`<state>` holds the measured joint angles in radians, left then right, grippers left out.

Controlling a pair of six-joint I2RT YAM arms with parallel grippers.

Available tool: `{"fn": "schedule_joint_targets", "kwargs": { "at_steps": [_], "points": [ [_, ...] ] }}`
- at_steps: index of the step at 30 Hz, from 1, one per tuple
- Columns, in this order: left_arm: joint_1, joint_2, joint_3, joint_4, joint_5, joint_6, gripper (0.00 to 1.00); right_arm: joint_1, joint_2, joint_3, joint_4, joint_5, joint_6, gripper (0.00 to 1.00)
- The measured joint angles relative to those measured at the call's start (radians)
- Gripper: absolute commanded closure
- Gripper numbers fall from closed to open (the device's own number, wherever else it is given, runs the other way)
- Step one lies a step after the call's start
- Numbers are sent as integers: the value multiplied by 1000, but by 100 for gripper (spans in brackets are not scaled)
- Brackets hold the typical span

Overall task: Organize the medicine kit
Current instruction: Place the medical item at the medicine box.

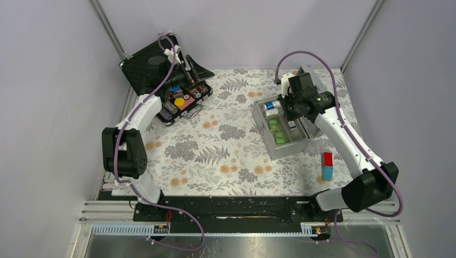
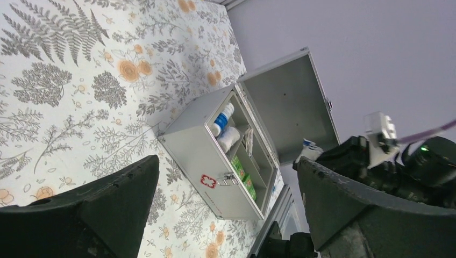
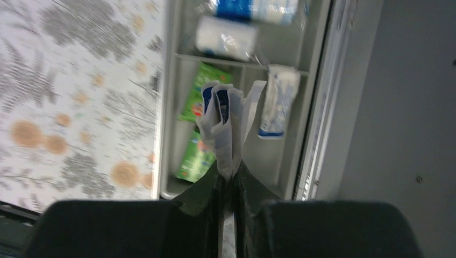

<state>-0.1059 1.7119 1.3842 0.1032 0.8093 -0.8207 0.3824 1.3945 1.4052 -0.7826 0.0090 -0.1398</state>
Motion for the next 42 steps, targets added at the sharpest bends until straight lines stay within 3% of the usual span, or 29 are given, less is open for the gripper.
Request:
{"fn": "schedule_joint_targets", "kwargs": {
  "at_steps": [8, 13, 18, 21, 23, 29, 36, 42],
  "points": [
    [-6, -6, -38, -6, 0, 0, 1, -42, 103, -82, -53, 104, -65, 90],
    [-6, -32, -53, -9, -1, 1, 1, -71, 142, -90, -68, 121, -65, 75],
    [-6, -48, -55, -9, -1, 4, 1, -75, 156, -90, -117, 93, -57, 72],
    [-6, -53, -65, -9, -2, 4, 1, -75, 156, -90, -141, 76, -39, 55],
    [-6, -53, -70, -13, -2, 5, 1, -75, 156, -90, -153, 76, -29, 52],
    [-6, -53, -71, -21, -2, 5, 1, -75, 171, -41, -151, 79, -27, 52],
    [-6, -53, -71, -39, -5, 13, 1, -81, 278, 79, -58, 91, -40, 65],
    [-6, -53, -71, -59, -7, 28, 1, -90, 387, 115, -20, 74, -52, 68]
  ]
}}
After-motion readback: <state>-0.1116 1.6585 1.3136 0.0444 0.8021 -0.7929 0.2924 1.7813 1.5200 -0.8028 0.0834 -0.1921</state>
